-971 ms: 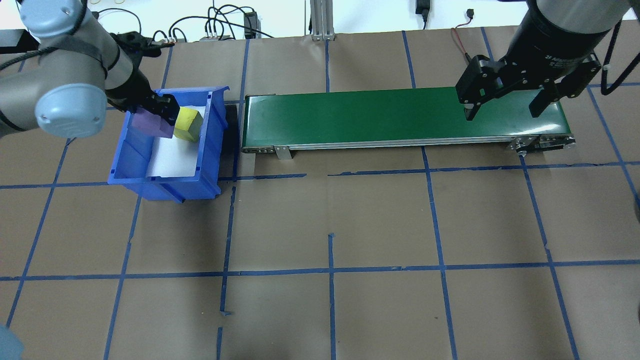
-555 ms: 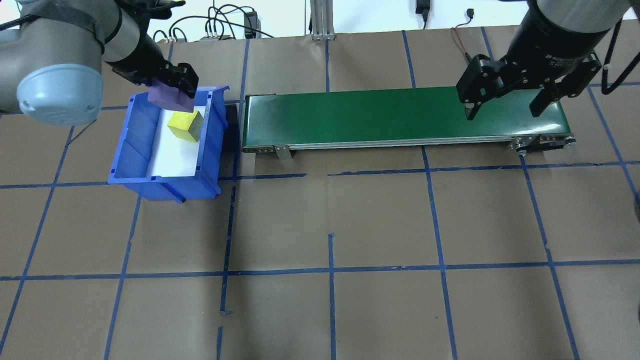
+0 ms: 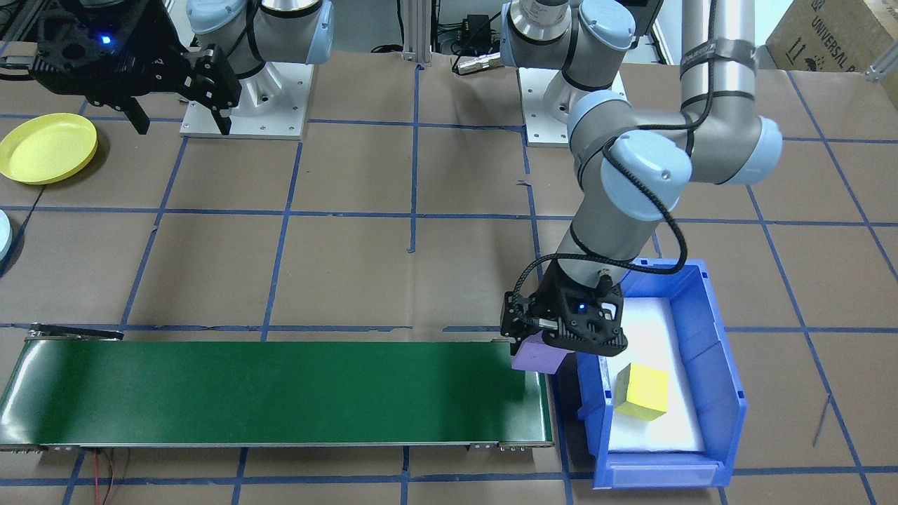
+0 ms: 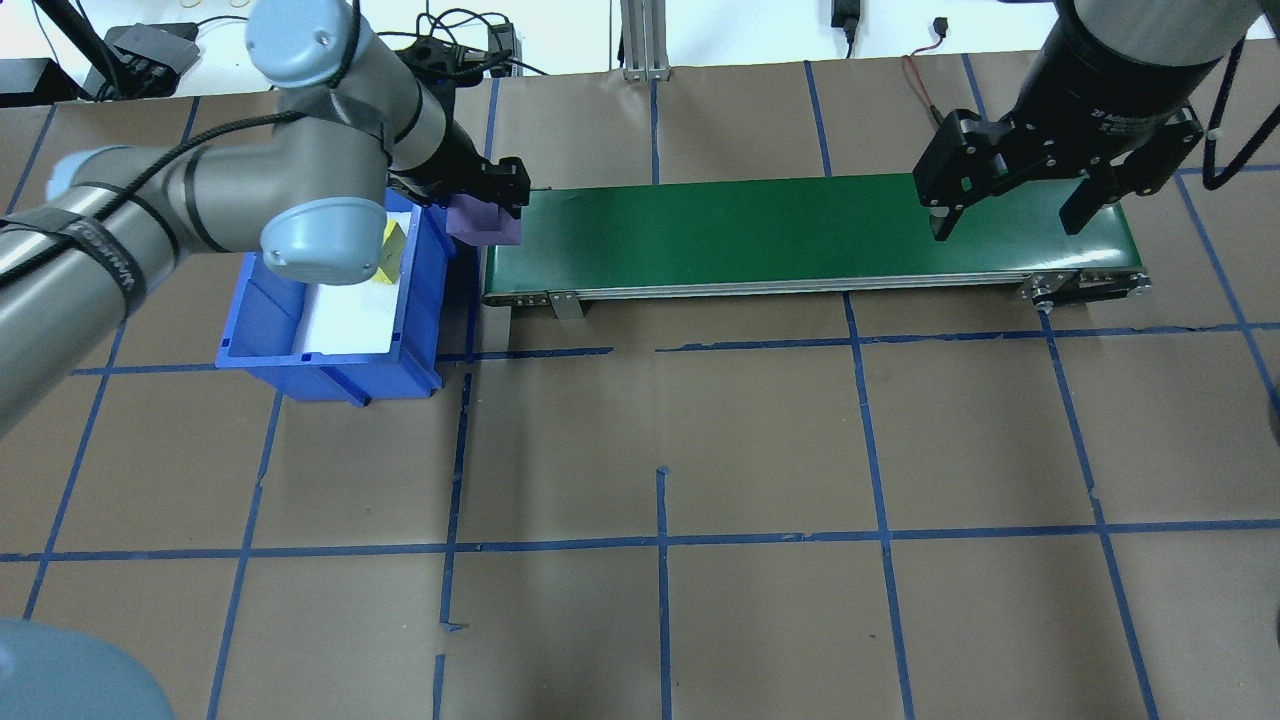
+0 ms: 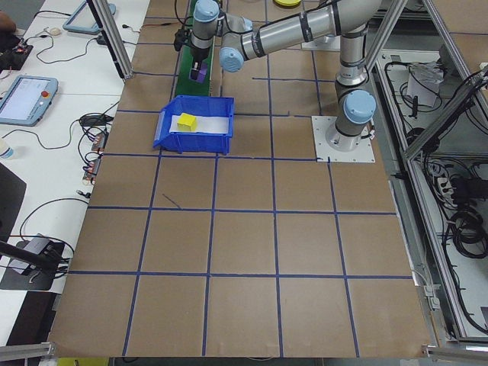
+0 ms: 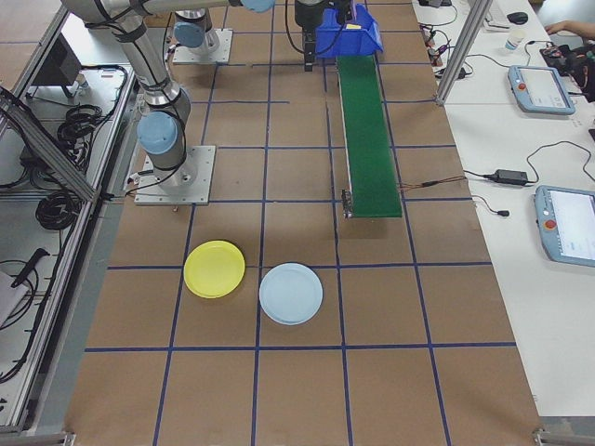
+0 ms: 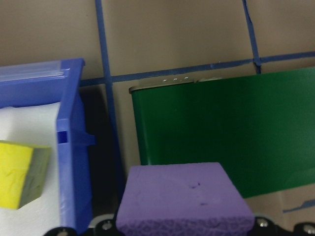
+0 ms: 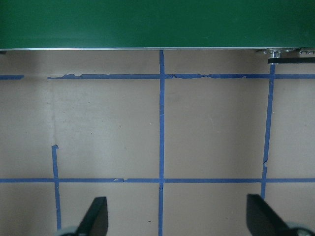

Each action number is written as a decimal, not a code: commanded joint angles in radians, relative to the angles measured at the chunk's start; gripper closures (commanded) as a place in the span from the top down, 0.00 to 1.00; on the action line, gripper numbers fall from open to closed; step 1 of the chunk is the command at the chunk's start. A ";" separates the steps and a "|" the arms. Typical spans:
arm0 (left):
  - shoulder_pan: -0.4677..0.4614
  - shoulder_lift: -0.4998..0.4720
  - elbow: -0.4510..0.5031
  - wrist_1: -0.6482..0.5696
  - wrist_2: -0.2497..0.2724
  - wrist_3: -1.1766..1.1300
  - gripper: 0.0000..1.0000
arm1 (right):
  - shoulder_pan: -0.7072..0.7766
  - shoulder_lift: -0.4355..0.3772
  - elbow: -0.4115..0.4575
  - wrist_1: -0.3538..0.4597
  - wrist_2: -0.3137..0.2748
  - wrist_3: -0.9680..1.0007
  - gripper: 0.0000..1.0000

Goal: Move block left to right into plate

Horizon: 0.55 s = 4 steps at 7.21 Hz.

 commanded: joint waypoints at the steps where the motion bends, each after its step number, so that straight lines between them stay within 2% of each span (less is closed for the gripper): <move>1: -0.022 -0.056 -0.005 0.055 0.004 -0.039 0.76 | 0.000 0.000 0.000 -0.001 0.000 0.001 1.00; 2: -0.022 -0.071 -0.005 0.055 0.016 -0.036 0.93 | 0.000 0.000 0.000 -0.001 0.000 0.001 1.00; 3: -0.022 -0.077 -0.003 0.055 0.039 -0.033 1.00 | 0.000 0.000 0.000 -0.001 0.000 0.001 1.00; 4: -0.020 -0.045 0.010 0.052 0.069 -0.015 1.00 | 0.000 0.000 0.000 -0.002 0.000 0.001 1.00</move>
